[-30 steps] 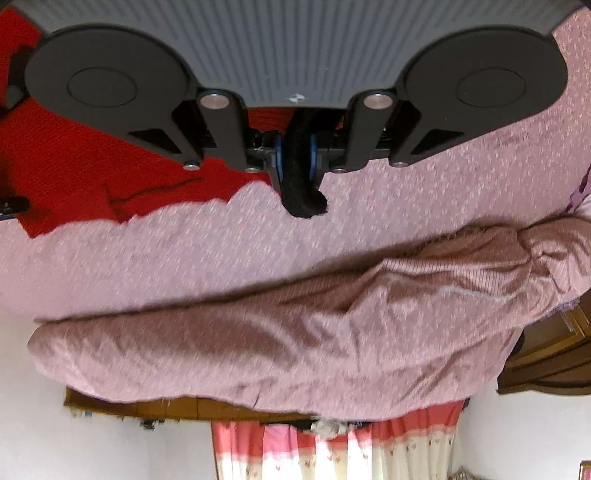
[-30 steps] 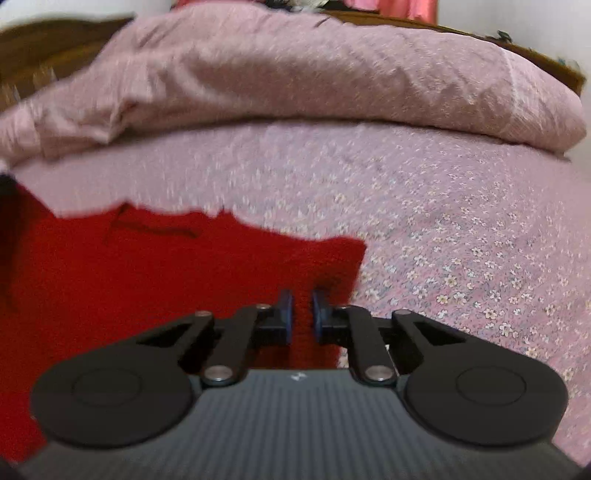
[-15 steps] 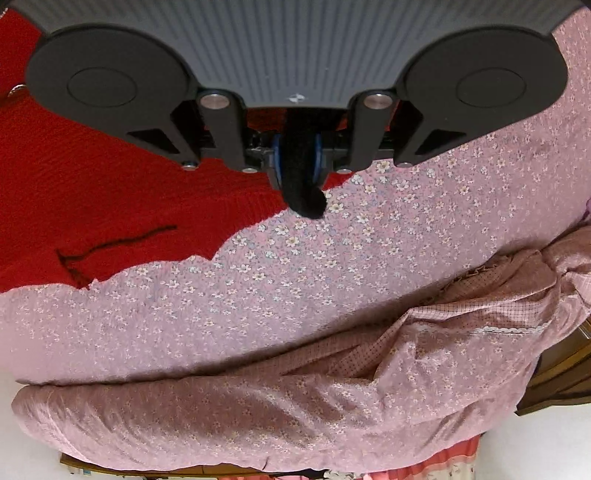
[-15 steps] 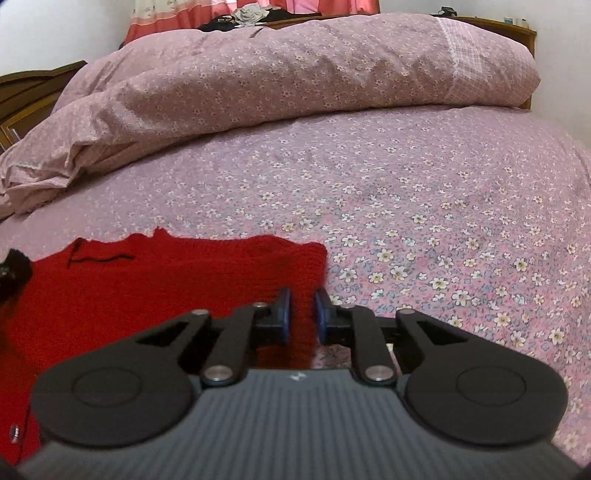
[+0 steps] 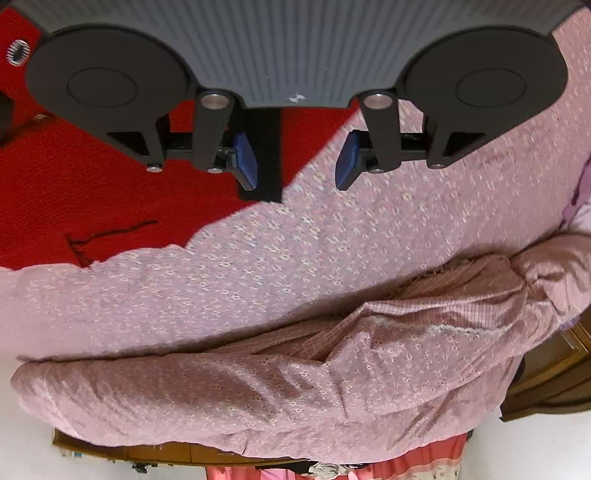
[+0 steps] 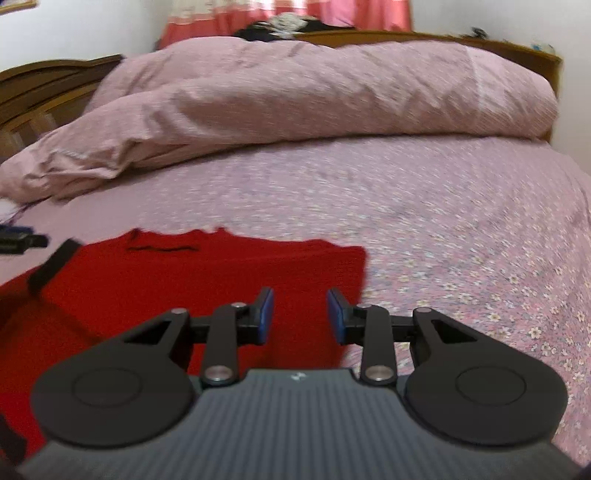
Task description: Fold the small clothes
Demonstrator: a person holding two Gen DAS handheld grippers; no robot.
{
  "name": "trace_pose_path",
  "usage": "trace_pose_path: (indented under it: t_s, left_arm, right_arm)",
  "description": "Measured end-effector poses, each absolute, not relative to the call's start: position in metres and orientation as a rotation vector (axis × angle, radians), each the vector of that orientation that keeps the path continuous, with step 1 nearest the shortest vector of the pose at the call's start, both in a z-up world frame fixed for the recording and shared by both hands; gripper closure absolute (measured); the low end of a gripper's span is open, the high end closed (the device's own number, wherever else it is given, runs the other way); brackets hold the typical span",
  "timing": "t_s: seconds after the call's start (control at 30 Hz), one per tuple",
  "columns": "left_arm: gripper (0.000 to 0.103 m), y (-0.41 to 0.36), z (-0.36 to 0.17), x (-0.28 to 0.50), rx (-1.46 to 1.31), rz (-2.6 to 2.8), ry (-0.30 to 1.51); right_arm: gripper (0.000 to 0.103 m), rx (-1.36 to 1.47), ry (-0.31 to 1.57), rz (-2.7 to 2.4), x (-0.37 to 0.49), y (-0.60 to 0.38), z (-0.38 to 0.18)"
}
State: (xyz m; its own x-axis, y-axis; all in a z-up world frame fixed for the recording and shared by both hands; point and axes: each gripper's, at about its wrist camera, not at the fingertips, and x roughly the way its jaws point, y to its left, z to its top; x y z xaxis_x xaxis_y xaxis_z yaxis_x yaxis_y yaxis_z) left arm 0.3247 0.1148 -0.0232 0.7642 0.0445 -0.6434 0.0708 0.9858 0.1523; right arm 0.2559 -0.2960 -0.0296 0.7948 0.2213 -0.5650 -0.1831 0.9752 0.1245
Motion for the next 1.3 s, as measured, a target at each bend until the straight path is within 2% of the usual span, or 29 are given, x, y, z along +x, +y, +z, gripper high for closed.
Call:
trace_pose_path:
  t_s: [0.3,0.73,0.8,0.87,1.0,1.1,1.3]
  left_arm:
    - [0.05,0.087,-0.038,0.299,0.197,-0.06,0.667]
    - [0.05,0.073,-0.047,0.297,0.173,-0.069,0.672]
    - [0.05,0.073,-0.049,0.297,0.173,-0.068,0.677]
    - [0.05,0.073,-0.053,0.299,0.168,-0.068,0.695]
    - [0.05,0.072,-0.07,0.303,0.149,-0.071,0.75]
    - [0.05,0.072,-0.077,0.302,0.157,-0.06,0.727]
    - [0.05,0.08,-0.064,0.3,0.154,-0.015,0.697]
  right_arm:
    - [0.068,-0.255,0.583,0.262,0.208,-0.272,-0.037]
    - [0.069,-0.326,0.597,0.345,0.201,-0.261,-0.05]
    - [0.072,-0.337,0.594,0.285,0.203,-0.263,-0.052]
    - [0.087,-0.283,0.618,0.21,0.208,-0.27,-0.05]
    - [0.086,-0.246,0.672,0.124,0.214,-0.284,-0.061]
    - [0.083,-0.229,0.679,0.154,0.21,-0.289,-0.063]
    - [0.082,-0.228,0.688,0.235,0.2,-0.289,-0.04]
